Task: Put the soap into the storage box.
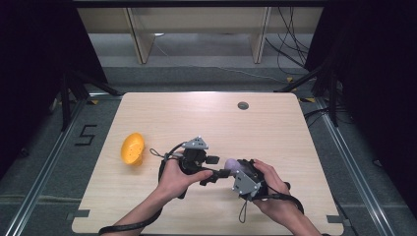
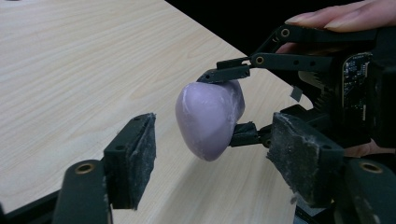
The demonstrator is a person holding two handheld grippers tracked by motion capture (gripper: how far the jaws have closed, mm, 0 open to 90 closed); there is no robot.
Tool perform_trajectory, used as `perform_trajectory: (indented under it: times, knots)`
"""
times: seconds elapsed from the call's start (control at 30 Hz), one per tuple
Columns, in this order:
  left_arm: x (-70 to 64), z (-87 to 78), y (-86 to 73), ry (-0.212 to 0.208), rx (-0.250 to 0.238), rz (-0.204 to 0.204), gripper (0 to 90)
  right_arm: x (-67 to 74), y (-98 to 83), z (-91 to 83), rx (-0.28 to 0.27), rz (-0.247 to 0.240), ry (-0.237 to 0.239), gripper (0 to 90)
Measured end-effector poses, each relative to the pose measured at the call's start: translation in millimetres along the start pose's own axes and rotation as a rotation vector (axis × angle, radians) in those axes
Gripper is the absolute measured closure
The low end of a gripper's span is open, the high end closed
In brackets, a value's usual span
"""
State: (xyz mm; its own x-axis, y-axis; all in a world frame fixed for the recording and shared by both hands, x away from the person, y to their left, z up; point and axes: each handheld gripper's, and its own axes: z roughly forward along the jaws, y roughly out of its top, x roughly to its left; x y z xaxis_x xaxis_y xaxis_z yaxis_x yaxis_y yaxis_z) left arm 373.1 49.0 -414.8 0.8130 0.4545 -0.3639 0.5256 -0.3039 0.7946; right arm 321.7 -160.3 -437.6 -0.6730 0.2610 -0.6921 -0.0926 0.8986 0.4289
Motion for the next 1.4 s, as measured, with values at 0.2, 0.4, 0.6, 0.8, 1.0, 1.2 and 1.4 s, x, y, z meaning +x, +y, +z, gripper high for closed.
perform_trajectory:
  times: [0.2,0.4,0.6,0.8,1.0,1.2,1.4]
  knots:
    - [1.5,6.0,0.8,-0.018,0.014,-0.031,36.3,-0.2,0.7,0.6,-0.006,-0.014,-0.004,50.3]
    - [6.5,12.6,4.0,-0.044,0.021,-0.093,41.7,-2.5,1.6,0.6,-0.018,-0.053,0.000,50.3]
    - [7.1,19.1,3.8,-0.049,0.036,-0.109,42.8,1.9,2.0,0.1,-0.002,0.000,0.002,50.3]
    - [13.2,27.6,1.5,-0.079,0.053,-0.147,44.1,-0.2,3.3,-0.6,-0.018,-0.032,-0.006,50.3]
    - [15.2,32.2,0.5,-0.105,0.047,-0.181,47.1,0.8,4.3,-0.8,-0.011,-0.015,0.003,50.4]
    - [17.1,33.7,-0.7,-0.121,0.050,-0.231,52.5,1.3,6.5,-3.4,-0.017,-0.002,-0.003,50.3]
    - [19.3,34.6,-2.9,-0.145,0.048,-0.255,56.7,3.1,5.1,-2.9,-0.010,-0.001,-0.007,50.3]
